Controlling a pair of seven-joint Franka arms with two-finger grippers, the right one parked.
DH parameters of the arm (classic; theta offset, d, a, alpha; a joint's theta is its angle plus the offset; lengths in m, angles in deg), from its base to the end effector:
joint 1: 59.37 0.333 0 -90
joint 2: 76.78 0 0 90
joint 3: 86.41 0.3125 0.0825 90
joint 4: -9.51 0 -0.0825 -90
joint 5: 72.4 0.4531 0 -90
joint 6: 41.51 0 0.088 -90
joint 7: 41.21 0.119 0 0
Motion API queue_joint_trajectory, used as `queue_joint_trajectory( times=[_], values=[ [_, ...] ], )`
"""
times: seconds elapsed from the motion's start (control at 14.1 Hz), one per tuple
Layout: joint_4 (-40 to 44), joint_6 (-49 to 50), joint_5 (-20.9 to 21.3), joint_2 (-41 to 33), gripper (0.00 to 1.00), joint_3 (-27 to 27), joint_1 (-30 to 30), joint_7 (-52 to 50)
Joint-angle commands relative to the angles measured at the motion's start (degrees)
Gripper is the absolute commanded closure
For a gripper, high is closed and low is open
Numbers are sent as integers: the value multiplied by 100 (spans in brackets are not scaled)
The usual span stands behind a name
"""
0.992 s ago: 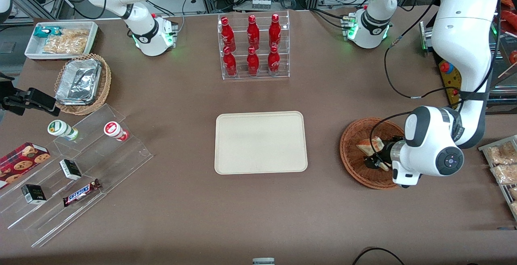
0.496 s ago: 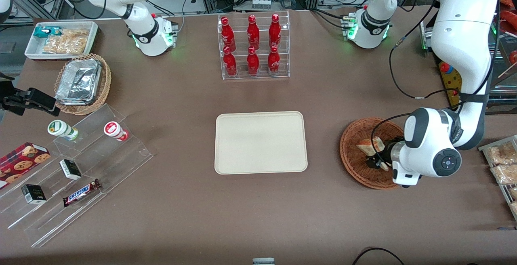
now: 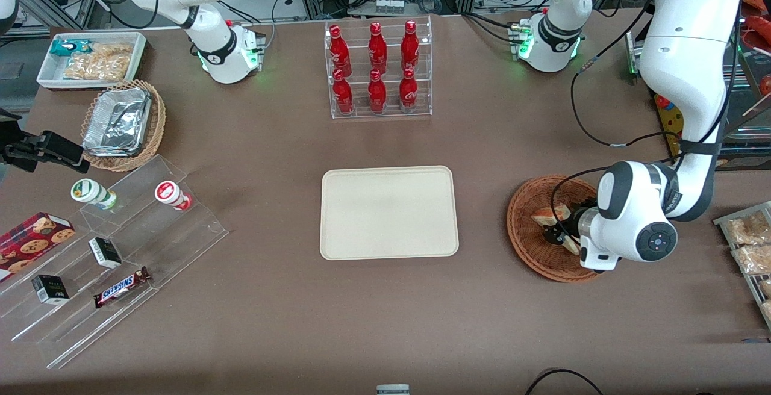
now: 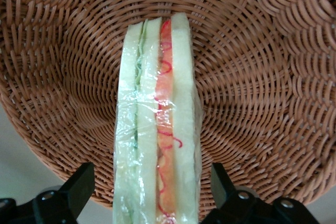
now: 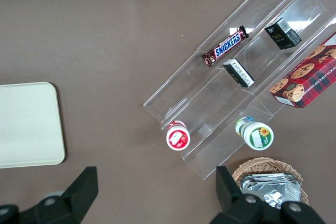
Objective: Place sandwich from basket to tray
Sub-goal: 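Lower the left gripper and close it on the wrapped sandwich, then lift the sandwich and carry it with the left gripper over the cream tray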
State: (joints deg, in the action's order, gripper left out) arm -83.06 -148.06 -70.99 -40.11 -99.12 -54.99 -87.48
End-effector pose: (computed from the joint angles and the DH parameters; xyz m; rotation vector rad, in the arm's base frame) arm 0.6876 -0.0893 0.1772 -2.8460 -0.9873 0.5973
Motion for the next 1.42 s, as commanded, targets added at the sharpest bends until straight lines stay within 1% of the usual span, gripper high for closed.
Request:
queue_joint_trajectory(
  times=[0.0, 0.07, 0.14, 0.21, 0.28, 0.43, 0.64, 0.78, 0.85, 0.99, 1.13, 1.35],
  values=[
    [-68, -86, 88, -63, 51, 31, 1, -102],
    [-68, -77, 88, -72, 69, 31, 1, -102],
    [-68, -68, 88, -81, 81, 31, 1, -102],
    [-59, -60, 96, -107, 86, 31, 1, -84],
    [-51, -33, 88, -125, 88, 31, -7, -84],
    [-42, 2, 97, -203, 91, 31, -16, -58],
    [-15, 186, 105, -361, 91, 23, -43, 47],
    [2, 318, 149, -616, 91, -21, -95, 345],
    [11, 327, 141, -756, 91, -65, -113, 355],
    [308, 327, 140, -810, 91, -389, -218, 312],
    [625, 327, 97, -776, 91, -706, -463, 241],
    [925, 266, 105, -548, 90, -733, -1174, -101]
  ],
)
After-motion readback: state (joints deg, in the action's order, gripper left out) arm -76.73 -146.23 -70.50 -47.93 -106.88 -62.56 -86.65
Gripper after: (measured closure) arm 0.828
